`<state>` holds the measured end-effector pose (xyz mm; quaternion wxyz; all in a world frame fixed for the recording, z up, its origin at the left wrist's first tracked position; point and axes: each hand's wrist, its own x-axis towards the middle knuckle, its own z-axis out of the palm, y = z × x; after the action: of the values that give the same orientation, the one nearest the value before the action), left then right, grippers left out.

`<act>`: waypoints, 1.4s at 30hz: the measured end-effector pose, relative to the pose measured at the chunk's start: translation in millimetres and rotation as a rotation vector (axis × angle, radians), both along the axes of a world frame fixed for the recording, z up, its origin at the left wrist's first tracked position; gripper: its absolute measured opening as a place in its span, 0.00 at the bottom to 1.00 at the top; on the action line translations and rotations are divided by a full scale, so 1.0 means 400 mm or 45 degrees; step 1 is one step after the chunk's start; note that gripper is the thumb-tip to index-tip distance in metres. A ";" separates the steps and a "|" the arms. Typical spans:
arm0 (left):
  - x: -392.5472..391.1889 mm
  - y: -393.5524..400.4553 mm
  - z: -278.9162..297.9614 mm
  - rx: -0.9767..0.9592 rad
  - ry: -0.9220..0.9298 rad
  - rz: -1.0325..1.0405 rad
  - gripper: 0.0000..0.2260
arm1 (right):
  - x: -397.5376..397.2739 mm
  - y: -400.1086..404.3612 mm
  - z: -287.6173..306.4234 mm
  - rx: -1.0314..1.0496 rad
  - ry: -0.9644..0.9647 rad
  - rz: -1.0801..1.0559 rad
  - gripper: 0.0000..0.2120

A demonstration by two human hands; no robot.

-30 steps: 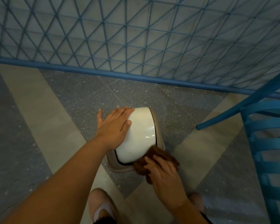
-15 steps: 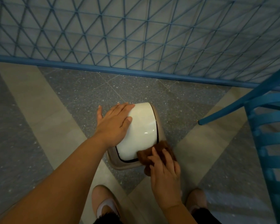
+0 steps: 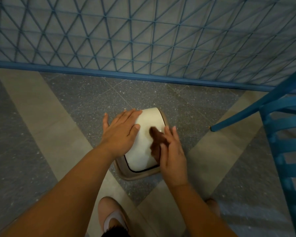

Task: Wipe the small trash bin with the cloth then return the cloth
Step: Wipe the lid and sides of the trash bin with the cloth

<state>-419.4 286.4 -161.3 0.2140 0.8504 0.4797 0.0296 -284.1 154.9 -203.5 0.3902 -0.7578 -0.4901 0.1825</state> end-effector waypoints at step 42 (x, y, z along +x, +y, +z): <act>-0.093 -0.131 -0.008 -0.528 -0.714 1.121 0.24 | 0.024 0.185 0.186 -0.264 -0.321 0.176 0.16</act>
<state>-456.7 234.1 -164.3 0.4635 0.4696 0.7099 0.2463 -274.6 229.0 -129.2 0.2320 -0.7753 -0.5646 0.1620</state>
